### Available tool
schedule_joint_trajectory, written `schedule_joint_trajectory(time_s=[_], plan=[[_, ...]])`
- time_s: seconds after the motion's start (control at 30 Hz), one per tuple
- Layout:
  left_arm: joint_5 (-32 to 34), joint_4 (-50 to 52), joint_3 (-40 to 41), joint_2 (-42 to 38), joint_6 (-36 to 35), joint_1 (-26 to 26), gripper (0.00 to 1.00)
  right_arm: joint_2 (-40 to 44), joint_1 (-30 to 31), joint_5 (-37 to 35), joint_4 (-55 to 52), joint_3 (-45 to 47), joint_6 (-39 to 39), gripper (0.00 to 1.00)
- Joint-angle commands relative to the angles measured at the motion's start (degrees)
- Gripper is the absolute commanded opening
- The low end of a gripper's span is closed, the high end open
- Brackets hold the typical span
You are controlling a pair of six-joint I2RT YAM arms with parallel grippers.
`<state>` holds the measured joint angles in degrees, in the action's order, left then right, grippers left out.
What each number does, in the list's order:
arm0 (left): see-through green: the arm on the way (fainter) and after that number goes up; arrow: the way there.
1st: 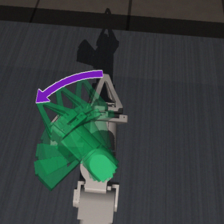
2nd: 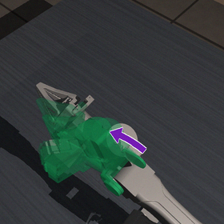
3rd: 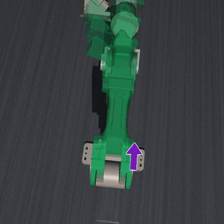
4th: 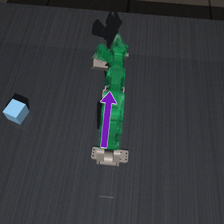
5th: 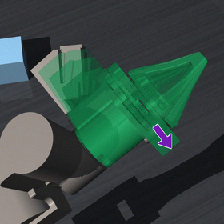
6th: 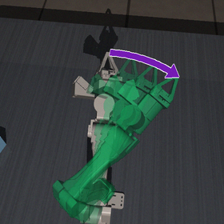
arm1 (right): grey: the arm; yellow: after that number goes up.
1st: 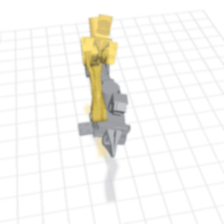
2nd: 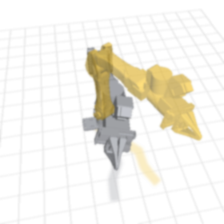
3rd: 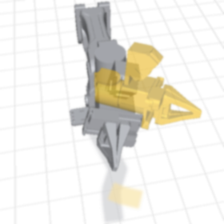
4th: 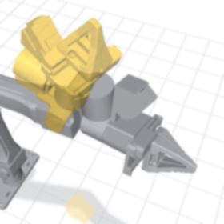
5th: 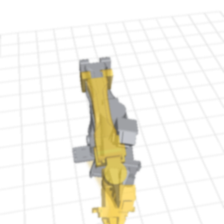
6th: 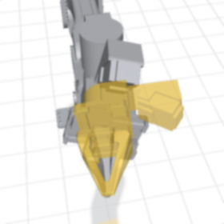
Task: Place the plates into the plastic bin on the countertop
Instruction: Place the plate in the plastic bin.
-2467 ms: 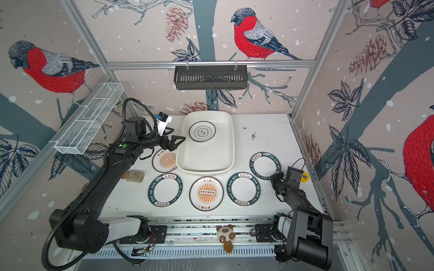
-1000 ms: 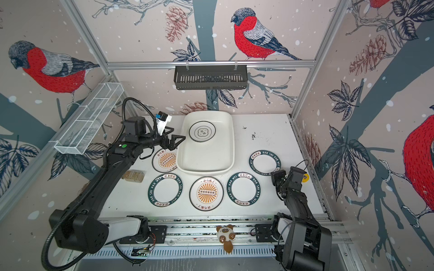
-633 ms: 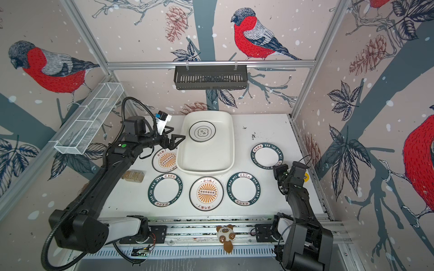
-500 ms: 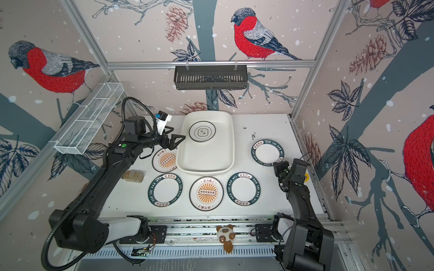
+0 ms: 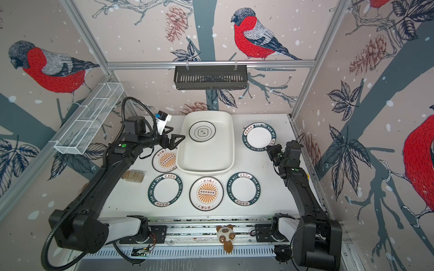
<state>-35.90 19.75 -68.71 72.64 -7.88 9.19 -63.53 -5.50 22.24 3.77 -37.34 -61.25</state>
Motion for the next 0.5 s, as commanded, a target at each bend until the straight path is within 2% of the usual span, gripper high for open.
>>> schedule_joint_trajectory(time_s=[0.0,0.27,0.47], plan=[[1.7,-1.3,-0.4,-0.4,-0.3,0.1,0.97,-1.3,3.2,-2.3,2.2,-3.6,1.1,0.01],[4.6,-2.2,0.2,-0.7,0.9,0.1,0.97,-7.1,11.6,-4.4,3.6,-11.5,2.0,0.01],[10.1,-2.8,-0.3,-0.9,2.2,0.1,0.96,-14.0,17.4,-4.1,7.0,-16.6,2.0,0.01]])
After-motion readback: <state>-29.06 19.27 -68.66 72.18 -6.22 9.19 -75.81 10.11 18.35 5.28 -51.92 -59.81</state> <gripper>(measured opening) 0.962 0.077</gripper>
